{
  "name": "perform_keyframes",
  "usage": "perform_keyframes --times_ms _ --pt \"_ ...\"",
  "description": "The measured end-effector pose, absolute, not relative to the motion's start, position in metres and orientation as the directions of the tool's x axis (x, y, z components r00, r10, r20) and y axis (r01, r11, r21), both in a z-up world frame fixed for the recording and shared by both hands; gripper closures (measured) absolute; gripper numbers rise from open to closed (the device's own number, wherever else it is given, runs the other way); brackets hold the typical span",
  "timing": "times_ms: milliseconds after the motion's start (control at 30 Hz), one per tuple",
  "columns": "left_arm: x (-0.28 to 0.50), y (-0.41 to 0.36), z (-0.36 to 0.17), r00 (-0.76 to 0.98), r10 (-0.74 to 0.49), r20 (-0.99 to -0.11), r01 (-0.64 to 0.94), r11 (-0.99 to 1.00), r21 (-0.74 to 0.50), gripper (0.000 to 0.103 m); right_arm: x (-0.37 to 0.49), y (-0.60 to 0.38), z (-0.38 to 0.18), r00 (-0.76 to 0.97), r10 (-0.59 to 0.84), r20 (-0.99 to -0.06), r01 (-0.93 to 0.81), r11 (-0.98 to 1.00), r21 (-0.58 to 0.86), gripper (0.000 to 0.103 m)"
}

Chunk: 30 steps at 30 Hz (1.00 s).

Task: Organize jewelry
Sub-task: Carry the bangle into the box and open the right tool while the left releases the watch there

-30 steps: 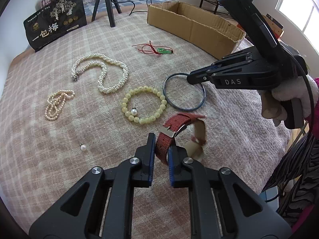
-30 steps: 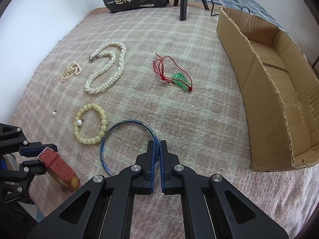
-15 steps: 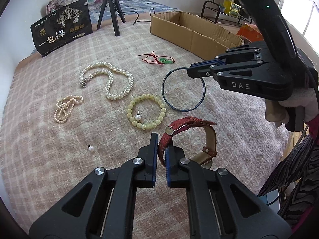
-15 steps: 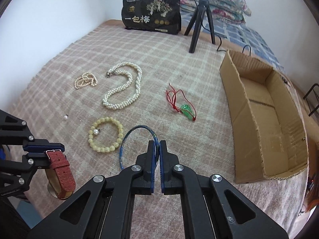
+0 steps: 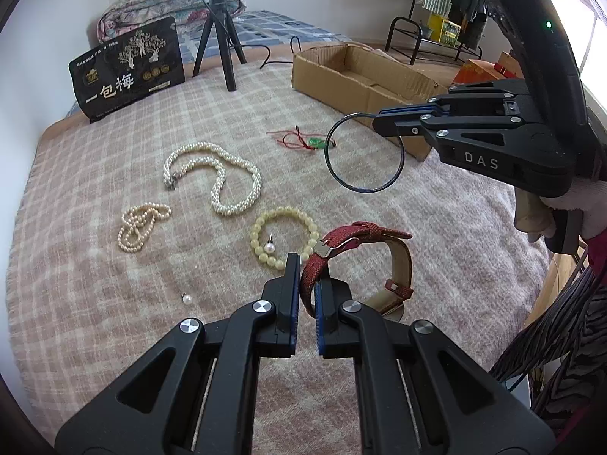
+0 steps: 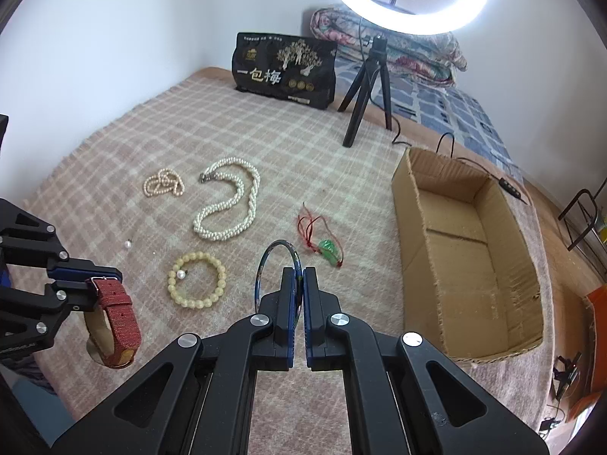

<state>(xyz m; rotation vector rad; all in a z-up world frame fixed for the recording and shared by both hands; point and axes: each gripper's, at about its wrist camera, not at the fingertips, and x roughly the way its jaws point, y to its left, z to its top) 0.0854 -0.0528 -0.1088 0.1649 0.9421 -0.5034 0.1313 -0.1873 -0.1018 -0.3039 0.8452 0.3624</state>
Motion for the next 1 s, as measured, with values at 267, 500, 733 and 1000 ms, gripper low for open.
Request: perform_keyframes --times_ms 267,500,733,1000 --pt "0.092 -0.066 -0.092 0.506 -0.364 -0.782 0.490 0.868 -0.087 0.098 0.135 -0.204 -0.073 0.678 0.176 -0.714 -0.382 0.914 -0.138 0.101" --pt "0.104 -0.093 -0.070 0.538 -0.392 -0.746 0.513 0.855 -0.080 0.098 0.151 -0.234 -0.051 0.712 0.149 -0.686 -0.314 0.942 -0.121 0.101" --pt "0.129 -0.131 -0.060 0.557 -0.420 -0.717 0.524 0.847 -0.089 0.098 0.176 -0.275 -0.039 0.731 0.112 -0.673 -0.248 0.962 -0.110 0.101" --pt "0.157 -0.182 -0.061 0.553 -0.452 -0.700 0.538 0.835 -0.114 0.098 0.203 -0.314 -0.043 0.734 0.067 -0.675 -0.201 0.972 -0.121 0.101"
